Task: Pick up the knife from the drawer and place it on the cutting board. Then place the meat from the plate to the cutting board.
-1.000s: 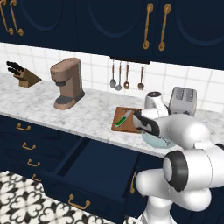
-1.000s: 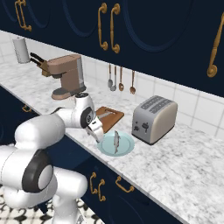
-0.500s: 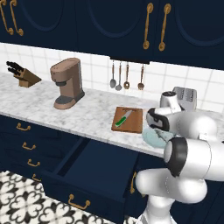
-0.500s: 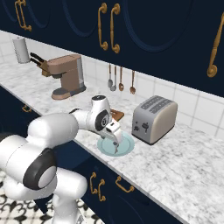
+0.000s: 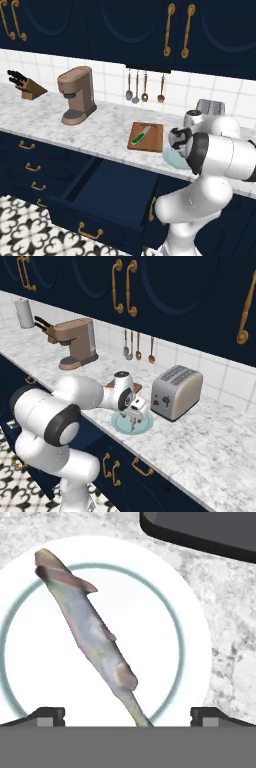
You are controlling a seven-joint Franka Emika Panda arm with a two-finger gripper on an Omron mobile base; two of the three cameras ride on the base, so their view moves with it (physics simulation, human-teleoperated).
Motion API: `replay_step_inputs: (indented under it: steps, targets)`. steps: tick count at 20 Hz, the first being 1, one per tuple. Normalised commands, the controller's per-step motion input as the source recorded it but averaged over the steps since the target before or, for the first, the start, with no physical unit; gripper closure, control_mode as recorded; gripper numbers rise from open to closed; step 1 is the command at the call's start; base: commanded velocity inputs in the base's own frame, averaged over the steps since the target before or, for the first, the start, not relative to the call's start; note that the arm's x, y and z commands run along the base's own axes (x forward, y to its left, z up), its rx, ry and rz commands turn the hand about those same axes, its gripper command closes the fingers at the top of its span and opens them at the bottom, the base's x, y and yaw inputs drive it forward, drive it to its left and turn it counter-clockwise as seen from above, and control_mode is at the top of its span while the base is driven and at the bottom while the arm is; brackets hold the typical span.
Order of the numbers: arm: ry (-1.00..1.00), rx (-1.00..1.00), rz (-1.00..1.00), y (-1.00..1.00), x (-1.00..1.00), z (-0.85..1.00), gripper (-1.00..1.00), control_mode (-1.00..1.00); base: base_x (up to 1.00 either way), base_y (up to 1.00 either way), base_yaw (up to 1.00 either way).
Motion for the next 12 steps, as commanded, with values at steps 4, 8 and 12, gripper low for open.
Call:
replay_step_inputs:
  steps: [4, 8, 12]
  targets:
    - [0.06, 0.00, 0.09, 0.00, 0.47, -0.29, -1.00, -1.00, 0.00, 0.00, 0.00]
    - [0.07, 0.00, 0.09, 0.00, 0.41, -0.38, -1.00, -1.00, 0.00, 0.00, 0.00]
    - [0.03, 0.00, 0.08, -0.09, 0.28, -0.28, -1.00, -1.00, 0.00, 0.00, 0.00]
